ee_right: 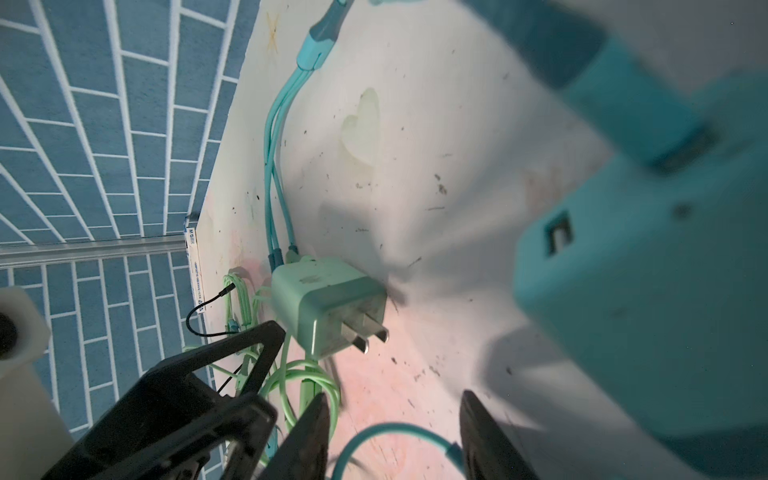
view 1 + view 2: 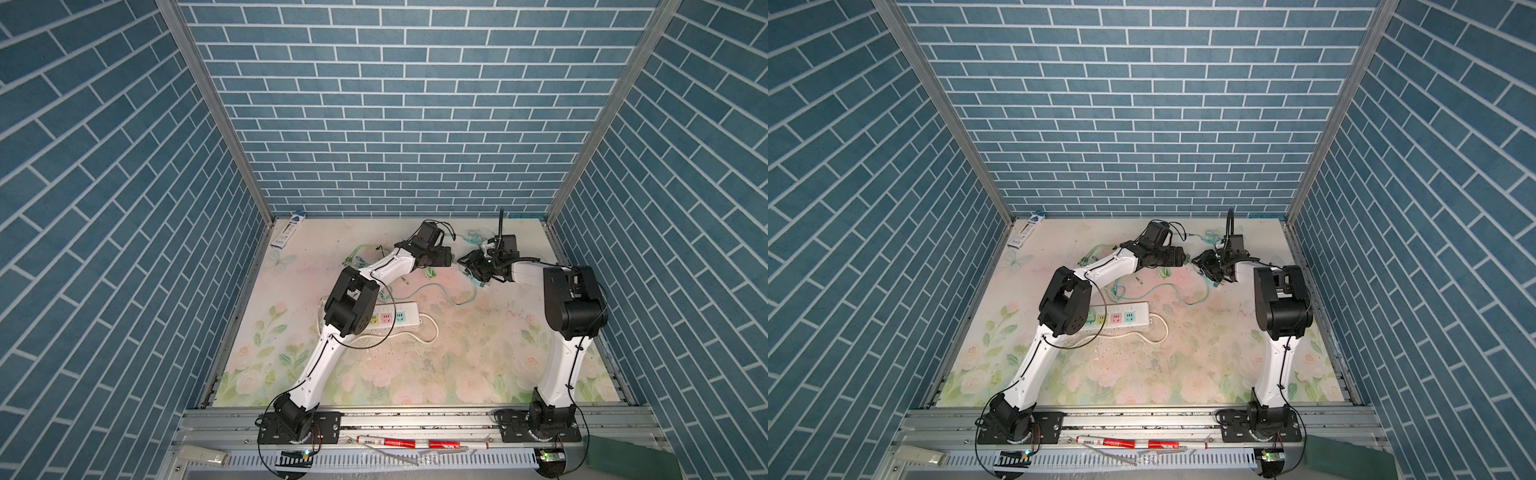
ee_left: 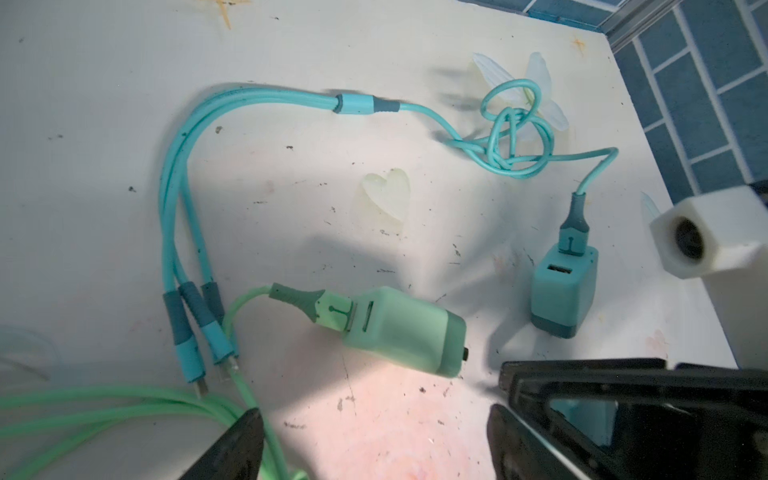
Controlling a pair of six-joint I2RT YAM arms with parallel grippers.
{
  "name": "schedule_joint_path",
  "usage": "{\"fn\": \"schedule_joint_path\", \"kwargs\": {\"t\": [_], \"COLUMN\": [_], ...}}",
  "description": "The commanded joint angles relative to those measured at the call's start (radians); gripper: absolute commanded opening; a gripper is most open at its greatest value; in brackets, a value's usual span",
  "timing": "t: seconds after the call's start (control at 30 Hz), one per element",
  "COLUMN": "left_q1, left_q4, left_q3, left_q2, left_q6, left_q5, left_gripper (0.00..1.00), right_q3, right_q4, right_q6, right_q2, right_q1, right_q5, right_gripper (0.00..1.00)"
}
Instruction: Insert the plug
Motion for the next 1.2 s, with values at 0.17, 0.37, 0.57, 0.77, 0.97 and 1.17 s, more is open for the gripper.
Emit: {"fn": "schedule_joint_path", "kwargs": {"t": [0.17, 0.37, 0.57, 0.77, 0.97, 1.17], "left_q1": [-0.025, -0.05, -0.059, -0.072, -0.072, -0.077], "left_q4": [-0.136, -0.286, -0.314, -0.287, -0.192, -0.161], "left_q3": [0.177, 0.352, 0.377, 0.379, 0.359, 0.377], "left_q2": [0.074, 0.159, 0.19, 0.218, 0.239, 0.244], "left_q6": [-0.093, -0.123, -0.189, -0.24, -0.312, -0.322], "left_q5": [-0.078, -0.145, -0.183, -0.22, -0.227, -0.227], "left_gripper": [0.84, 0.84, 0.81, 0.79, 0.79, 0.78], "right_q3": [0.017, -0.012, -0.034, -0.092, -0.143, -0.138], "right_q4": [-0.082, -0.063, -0.061, -0.049, -0.037, -0.037], "right_q6": [-0.1, -0.109, -0.121, -0.134, -0.161, -0.196], "right_q2": [-0.063, -0.088, -0.115, -0.153, -0.181, -0.181], "right_q1": [-0.023, -0.044, -0.049, -0.05, -0.052, -0.056], "right_q5": [0.043, 0.021, -0.002, -0.024, -0.044, -0.056], "right_gripper": [0.5, 0.5, 0.5, 0.5, 0.5, 0.49]}}
